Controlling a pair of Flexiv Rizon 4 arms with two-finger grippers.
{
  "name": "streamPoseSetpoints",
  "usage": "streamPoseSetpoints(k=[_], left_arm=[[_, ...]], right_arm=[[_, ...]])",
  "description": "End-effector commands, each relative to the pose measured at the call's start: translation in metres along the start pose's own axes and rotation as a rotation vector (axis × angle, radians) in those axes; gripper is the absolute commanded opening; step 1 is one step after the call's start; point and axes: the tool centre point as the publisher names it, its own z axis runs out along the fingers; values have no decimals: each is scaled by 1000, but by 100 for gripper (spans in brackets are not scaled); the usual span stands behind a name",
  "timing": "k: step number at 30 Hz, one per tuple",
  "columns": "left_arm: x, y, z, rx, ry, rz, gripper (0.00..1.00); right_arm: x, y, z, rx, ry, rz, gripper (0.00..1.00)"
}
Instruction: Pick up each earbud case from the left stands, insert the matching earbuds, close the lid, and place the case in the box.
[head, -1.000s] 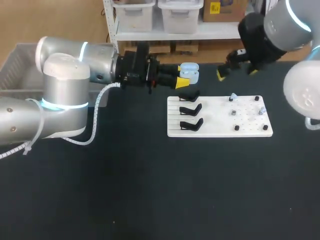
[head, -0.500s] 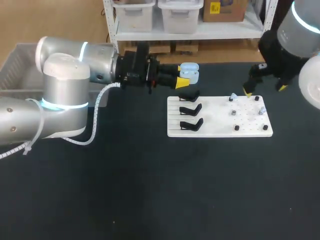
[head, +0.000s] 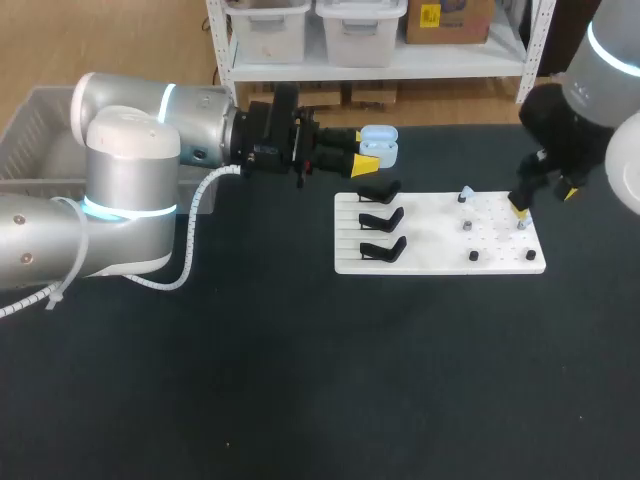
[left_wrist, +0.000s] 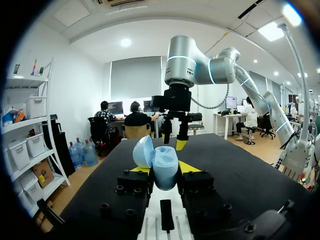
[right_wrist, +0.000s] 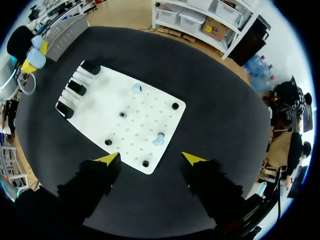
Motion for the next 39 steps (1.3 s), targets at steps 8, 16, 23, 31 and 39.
streamPoseSetpoints(k=[8,16,23,31,39], left_arm=[[0,1,0,1,1,0,0],[0,1,0,1,1,0,0],[0,1,0,1,1,0,0],[0,1,0,1,1,0,0],[0,1,0,1,1,0,0]], right_arm=[[-3,1,13,62,64,-56,70],[-1,5,26,65,77,-40,63],[-1,6,34,94,89,-53,48],[-2,0,40,128,80,-35,47],[-5,-5,45,183,59,-11,46]])
